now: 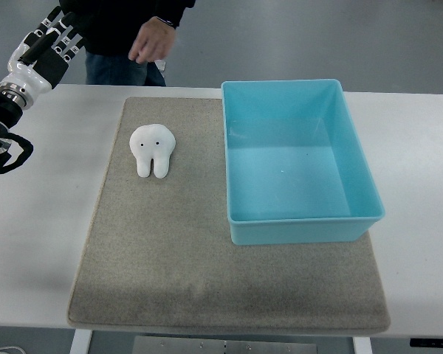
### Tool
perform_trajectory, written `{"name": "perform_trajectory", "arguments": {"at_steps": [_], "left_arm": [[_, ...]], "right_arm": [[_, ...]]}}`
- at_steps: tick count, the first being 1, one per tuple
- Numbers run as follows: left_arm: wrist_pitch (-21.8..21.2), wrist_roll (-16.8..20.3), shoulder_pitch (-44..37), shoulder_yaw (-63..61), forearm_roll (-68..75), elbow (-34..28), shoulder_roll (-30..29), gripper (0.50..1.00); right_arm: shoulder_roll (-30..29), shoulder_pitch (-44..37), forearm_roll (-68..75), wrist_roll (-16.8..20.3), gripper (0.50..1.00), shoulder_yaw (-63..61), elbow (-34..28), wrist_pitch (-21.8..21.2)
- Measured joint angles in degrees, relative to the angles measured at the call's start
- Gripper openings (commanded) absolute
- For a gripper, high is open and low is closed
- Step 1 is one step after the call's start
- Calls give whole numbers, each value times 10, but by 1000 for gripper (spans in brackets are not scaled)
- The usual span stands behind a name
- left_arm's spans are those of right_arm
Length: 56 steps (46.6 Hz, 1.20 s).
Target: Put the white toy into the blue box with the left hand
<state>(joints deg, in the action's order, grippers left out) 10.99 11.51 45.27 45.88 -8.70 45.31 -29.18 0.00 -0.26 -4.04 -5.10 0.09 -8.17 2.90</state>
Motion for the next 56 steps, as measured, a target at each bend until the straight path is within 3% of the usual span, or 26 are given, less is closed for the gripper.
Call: {"name": "perform_trajectory", "arguments": {"at_steps": [56], "left_arm": [[2, 0, 0, 0, -1, -5, -1, 996]], "right_arm": [[0, 0, 0, 0, 936, 0, 0, 0]]}}
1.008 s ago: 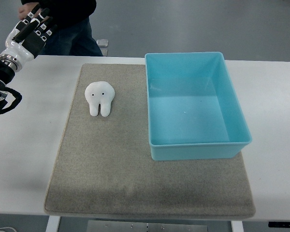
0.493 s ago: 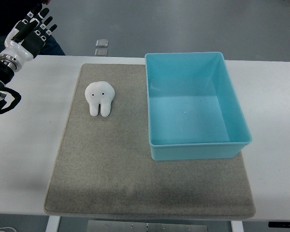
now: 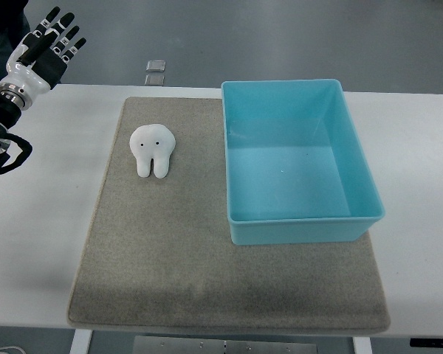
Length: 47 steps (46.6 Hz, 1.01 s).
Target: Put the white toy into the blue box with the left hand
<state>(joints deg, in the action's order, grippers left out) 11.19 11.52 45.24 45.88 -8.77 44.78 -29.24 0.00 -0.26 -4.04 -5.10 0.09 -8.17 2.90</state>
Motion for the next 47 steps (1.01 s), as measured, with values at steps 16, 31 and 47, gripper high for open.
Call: {"name": "perform_trajectory", "arguments": {"at_steps": [16, 31, 47], "left_arm": [[0, 0, 5, -1, 1, 0, 1, 996], [6, 8, 15, -16, 45, 0, -2, 996], [18, 56, 15, -29, 190, 6, -3, 994]], "right_arm": [[0, 0, 0, 0, 936, 0, 0, 0], [0, 0, 0, 0, 936, 0, 0, 0], [0, 0, 0, 0, 936, 0, 0, 0]]}}
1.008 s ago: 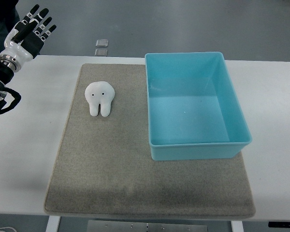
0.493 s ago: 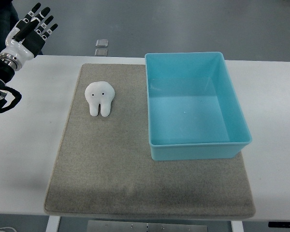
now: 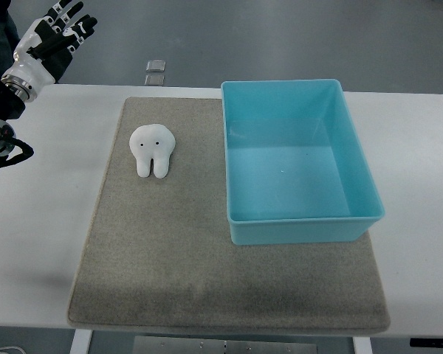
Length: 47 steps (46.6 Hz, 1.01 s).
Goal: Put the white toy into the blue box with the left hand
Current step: 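Move the open left hand over the mat toward the white tooth toy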
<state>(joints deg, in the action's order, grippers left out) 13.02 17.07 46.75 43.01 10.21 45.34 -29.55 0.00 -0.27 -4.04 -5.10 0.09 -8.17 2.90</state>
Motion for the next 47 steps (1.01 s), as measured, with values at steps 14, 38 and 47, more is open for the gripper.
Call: {"name": "perform_trajectory", "arguments": {"at_steps": [14, 38, 47], "left_arm": [[55, -1, 8, -13, 123, 0, -28, 996], [103, 18, 9, -13, 247, 27, -65, 996], [102, 17, 16, -14, 304, 26, -74, 988]], "right_arm": [[0, 0, 0, 0, 936, 0, 0, 0], [0, 0, 0, 0, 936, 0, 0, 0], [0, 0, 0, 0, 936, 0, 0, 0]]}}
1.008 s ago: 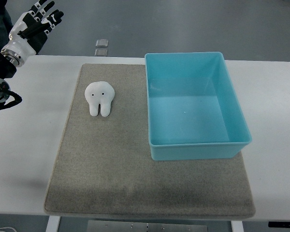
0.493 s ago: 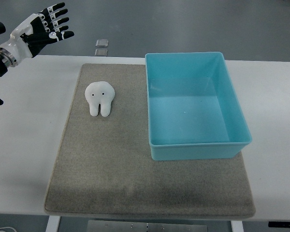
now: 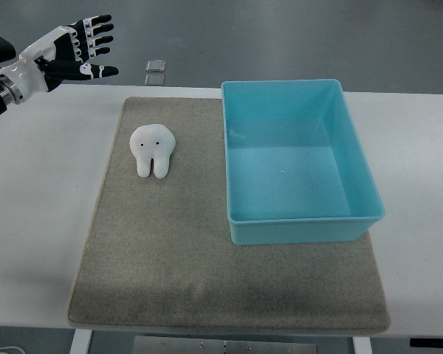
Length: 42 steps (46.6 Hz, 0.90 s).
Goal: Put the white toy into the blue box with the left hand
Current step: 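Move the open left hand over the mat toward the white tooth toy, then lower the left hand onto the white tooth toy and close its fingers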
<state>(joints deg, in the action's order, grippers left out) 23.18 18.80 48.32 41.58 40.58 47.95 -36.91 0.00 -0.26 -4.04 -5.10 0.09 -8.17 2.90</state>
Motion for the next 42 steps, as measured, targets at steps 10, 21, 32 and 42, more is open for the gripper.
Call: {"name": "perform_trajectory", "arguments": {"at_steps": [10, 21, 32, 42], "left_arm": [[0, 9, 13, 0, 200, 3, -4, 977], [0, 11, 16, 0, 333, 44, -4, 943], [3, 11, 19, -2, 417, 74, -5, 949], [0, 11, 31, -34, 486, 74, -5, 943]], "right_arm": [[0, 0, 0, 0, 936, 0, 0, 0], [0, 0, 0, 0, 936, 0, 0, 0], [0, 0, 0, 0, 936, 0, 0, 0], [0, 0, 0, 0, 938, 0, 0, 0]]}}
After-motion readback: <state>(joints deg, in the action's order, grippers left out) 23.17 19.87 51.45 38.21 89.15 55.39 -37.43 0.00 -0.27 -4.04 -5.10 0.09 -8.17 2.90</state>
